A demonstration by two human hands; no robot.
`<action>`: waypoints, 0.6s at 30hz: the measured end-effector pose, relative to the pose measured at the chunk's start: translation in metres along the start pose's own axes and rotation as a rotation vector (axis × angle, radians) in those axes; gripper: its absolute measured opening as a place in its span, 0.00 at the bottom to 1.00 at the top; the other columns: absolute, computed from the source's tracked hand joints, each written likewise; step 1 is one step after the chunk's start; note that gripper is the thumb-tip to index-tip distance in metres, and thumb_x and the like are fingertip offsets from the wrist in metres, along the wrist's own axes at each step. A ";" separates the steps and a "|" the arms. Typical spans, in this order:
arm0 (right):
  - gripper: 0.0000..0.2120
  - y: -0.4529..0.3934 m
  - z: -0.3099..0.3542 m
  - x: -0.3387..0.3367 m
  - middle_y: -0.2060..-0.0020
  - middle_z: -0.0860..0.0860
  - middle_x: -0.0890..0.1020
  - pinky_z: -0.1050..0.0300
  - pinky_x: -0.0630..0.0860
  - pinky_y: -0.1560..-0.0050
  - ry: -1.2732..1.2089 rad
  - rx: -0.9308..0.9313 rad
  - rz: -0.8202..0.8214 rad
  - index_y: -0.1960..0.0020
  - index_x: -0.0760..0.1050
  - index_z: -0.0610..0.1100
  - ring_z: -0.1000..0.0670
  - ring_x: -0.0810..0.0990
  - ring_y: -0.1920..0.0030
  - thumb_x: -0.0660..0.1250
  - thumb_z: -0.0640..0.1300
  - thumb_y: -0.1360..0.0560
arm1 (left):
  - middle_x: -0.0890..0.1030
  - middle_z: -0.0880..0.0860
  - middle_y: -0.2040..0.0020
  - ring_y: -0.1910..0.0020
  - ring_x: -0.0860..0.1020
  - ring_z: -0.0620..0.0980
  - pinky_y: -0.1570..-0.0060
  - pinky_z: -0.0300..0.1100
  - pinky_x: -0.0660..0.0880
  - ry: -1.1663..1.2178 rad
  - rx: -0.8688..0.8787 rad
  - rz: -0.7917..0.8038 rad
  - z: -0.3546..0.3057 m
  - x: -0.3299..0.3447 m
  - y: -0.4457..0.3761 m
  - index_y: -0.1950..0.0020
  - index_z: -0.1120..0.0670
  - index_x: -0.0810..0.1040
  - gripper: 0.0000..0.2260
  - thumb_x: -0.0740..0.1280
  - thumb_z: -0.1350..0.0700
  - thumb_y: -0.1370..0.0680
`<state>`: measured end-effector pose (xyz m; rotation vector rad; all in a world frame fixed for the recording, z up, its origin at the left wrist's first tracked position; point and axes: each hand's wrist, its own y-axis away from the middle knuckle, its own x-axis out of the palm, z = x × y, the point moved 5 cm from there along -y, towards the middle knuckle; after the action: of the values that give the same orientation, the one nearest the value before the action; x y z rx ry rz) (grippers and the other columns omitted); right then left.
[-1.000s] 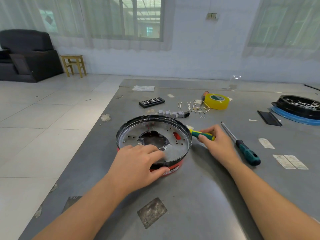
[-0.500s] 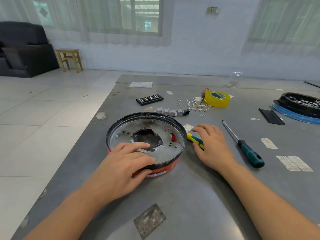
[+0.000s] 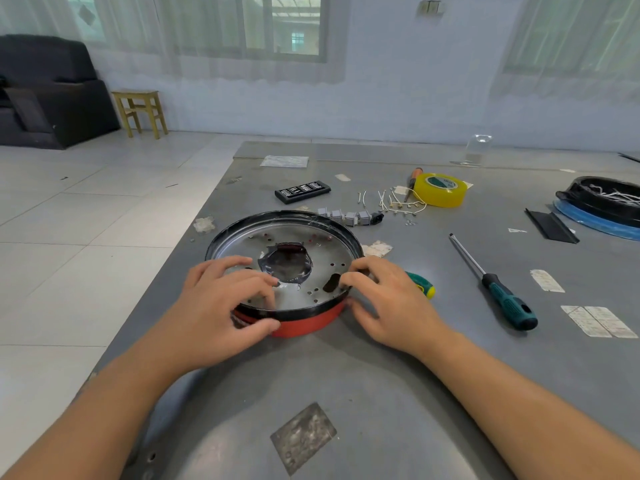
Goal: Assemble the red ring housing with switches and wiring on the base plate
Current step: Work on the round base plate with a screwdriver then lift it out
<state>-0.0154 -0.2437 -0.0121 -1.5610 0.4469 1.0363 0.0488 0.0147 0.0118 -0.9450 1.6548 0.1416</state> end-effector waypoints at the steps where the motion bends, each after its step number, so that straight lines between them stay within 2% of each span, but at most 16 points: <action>1: 0.13 -0.001 0.005 0.001 0.43 0.49 0.76 0.51 0.75 0.49 0.001 -0.027 -0.011 0.38 0.76 0.48 0.48 0.74 0.48 0.68 0.46 0.22 | 0.78 0.31 0.35 0.26 0.69 0.42 0.27 0.47 0.59 -0.027 0.029 0.015 -0.009 0.000 -0.005 0.48 0.39 0.80 0.17 0.66 0.31 0.29; 3: 0.11 -0.002 0.016 0.002 0.45 0.48 0.76 0.49 0.75 0.51 -0.004 -0.076 -0.027 0.38 0.76 0.48 0.46 0.75 0.50 0.68 0.47 0.20 | 0.78 0.36 0.33 0.28 0.73 0.44 0.29 0.49 0.66 -0.079 0.062 0.069 -0.024 0.001 -0.019 0.41 0.40 0.78 0.25 0.64 0.27 0.31; 5: 0.10 -0.003 0.024 0.003 0.47 0.48 0.76 0.49 0.74 0.53 0.013 -0.104 -0.038 0.39 0.76 0.48 0.44 0.75 0.51 0.67 0.48 0.19 | 0.77 0.38 0.32 0.32 0.75 0.45 0.32 0.48 0.69 -0.141 0.022 0.165 -0.030 0.005 -0.035 0.34 0.41 0.73 0.34 0.63 0.23 0.34; 7: 0.08 -0.003 0.028 0.003 0.49 0.48 0.77 0.48 0.74 0.56 0.045 -0.111 -0.042 0.41 0.78 0.48 0.45 0.75 0.53 0.67 0.49 0.19 | 0.76 0.41 0.30 0.31 0.74 0.47 0.29 0.47 0.66 -0.211 -0.035 0.256 -0.031 0.010 -0.049 0.28 0.42 0.66 0.41 0.65 0.22 0.36; 10: 0.07 -0.003 0.028 0.001 0.50 0.47 0.78 0.48 0.74 0.58 0.064 -0.110 -0.061 0.44 0.79 0.47 0.46 0.74 0.54 0.66 0.49 0.18 | 0.76 0.44 0.29 0.28 0.73 0.49 0.21 0.54 0.58 -0.271 -0.125 0.379 -0.028 0.020 -0.058 0.26 0.43 0.58 0.45 0.69 0.24 0.34; 12: 0.09 -0.003 0.030 -0.002 0.52 0.47 0.79 0.48 0.74 0.60 0.056 -0.118 -0.081 0.45 0.79 0.46 0.45 0.74 0.56 0.64 0.50 0.17 | 0.77 0.46 0.33 0.30 0.74 0.51 0.23 0.53 0.60 -0.324 -0.127 0.367 -0.027 0.024 -0.057 0.25 0.45 0.60 0.43 0.68 0.24 0.33; 15: 0.09 -0.004 0.030 -0.002 0.51 0.46 0.79 0.47 0.75 0.59 0.036 -0.116 -0.074 0.45 0.81 0.45 0.45 0.76 0.55 0.64 0.48 0.17 | 0.76 0.46 0.31 0.28 0.71 0.51 0.22 0.52 0.59 -0.387 -0.089 0.291 -0.027 0.029 -0.054 0.21 0.47 0.61 0.45 0.65 0.25 0.31; 17: 0.08 -0.004 0.026 -0.002 0.45 0.46 0.77 0.50 0.77 0.54 -0.037 -0.050 -0.069 0.42 0.81 0.45 0.48 0.76 0.53 0.68 0.43 0.20 | 0.76 0.47 0.32 0.28 0.71 0.52 0.21 0.54 0.57 -0.414 -0.067 0.250 -0.026 0.031 -0.049 0.20 0.48 0.61 0.45 0.63 0.25 0.30; 18: 0.13 -0.003 0.023 -0.003 0.40 0.47 0.75 0.54 0.77 0.51 -0.094 0.020 -0.090 0.39 0.79 0.45 0.50 0.76 0.53 0.70 0.39 0.23 | 0.76 0.48 0.33 0.28 0.72 0.53 0.20 0.55 0.57 -0.420 -0.053 0.217 -0.026 0.031 -0.047 0.20 0.50 0.62 0.45 0.62 0.26 0.30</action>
<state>-0.0237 -0.2223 -0.0069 -1.4945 0.3181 1.0279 0.0590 -0.0461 0.0113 -0.7131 1.3610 0.4992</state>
